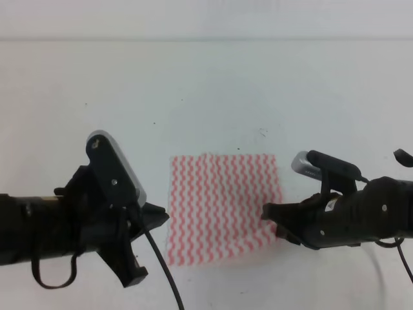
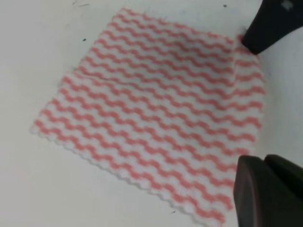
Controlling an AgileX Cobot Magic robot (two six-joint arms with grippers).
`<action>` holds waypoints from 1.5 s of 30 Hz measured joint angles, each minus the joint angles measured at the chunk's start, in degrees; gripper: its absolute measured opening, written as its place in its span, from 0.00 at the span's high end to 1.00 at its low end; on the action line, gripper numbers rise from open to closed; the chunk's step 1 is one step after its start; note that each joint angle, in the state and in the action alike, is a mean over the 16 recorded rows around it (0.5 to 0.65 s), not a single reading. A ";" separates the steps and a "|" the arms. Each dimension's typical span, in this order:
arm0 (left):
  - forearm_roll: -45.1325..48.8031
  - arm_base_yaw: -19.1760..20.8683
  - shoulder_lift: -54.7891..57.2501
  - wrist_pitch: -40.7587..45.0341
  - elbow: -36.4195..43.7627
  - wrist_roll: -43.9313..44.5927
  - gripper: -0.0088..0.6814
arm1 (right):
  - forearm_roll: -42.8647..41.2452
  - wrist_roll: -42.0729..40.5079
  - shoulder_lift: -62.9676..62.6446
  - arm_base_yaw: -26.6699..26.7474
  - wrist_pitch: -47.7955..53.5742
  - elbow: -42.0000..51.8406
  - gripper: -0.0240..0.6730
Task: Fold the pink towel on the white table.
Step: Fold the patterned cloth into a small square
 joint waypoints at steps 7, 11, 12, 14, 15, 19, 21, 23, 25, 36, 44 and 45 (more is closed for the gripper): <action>-2.07 0.00 2.37 0.68 -0.03 8.31 0.98 | 0.02 0.03 -0.17 0.00 -2.82 -0.06 0.97; -4.50 0.00 4.57 1.08 -0.06 13.01 0.97 | 0.04 -0.04 -0.32 -0.01 -2.95 -0.41 0.97; -5.14 0.00 5.13 1.22 -0.06 14.37 0.97 | 0.04 -0.11 -0.40 -0.01 -2.76 -0.55 0.97; -6.37 0.00 6.20 1.49 -0.07 17.18 0.97 | 0.04 -0.29 -0.55 -0.01 -2.25 -0.92 0.97; -6.99 0.00 6.68 1.63 -0.07 18.50 0.96 | 0.05 -0.36 -0.62 -0.01 -1.84 -1.18 0.97; -9.23 0.00 8.17 2.01 -0.07 22.79 0.95 | 0.05 -0.93 -0.70 -0.01 0.59 -2.45 0.97; -9.95 0.00 8.56 2.11 -0.06 24.35 0.95 | 0.05 -1.29 -0.77 -0.01 2.14 -3.24 0.97; -10.34 0.00 8.75 2.16 -0.05 25.53 0.94 | 0.05 -1.66 -0.77 -0.01 3.68 -4.05 0.97; -10.44 0.00 8.80 2.17 -0.03 26.38 0.94 | 0.04 -2.03 -0.78 -0.01 5.05 -4.78 0.97; -10.70 0.00 9.10 2.27 0.07 27.12 0.94 | 0.03 -2.90 -0.64 -0.01 5.68 -6.74 0.97; -10.67 0.00 9.92 2.03 0.05 27.28 0.94 | 0.09 -2.83 -0.40 -0.01 0.97 -6.75 0.97; -10.67 0.00 9.97 1.98 0.05 27.34 0.94 | 0.10 -2.81 -0.33 -0.01 0.39 -6.75 0.97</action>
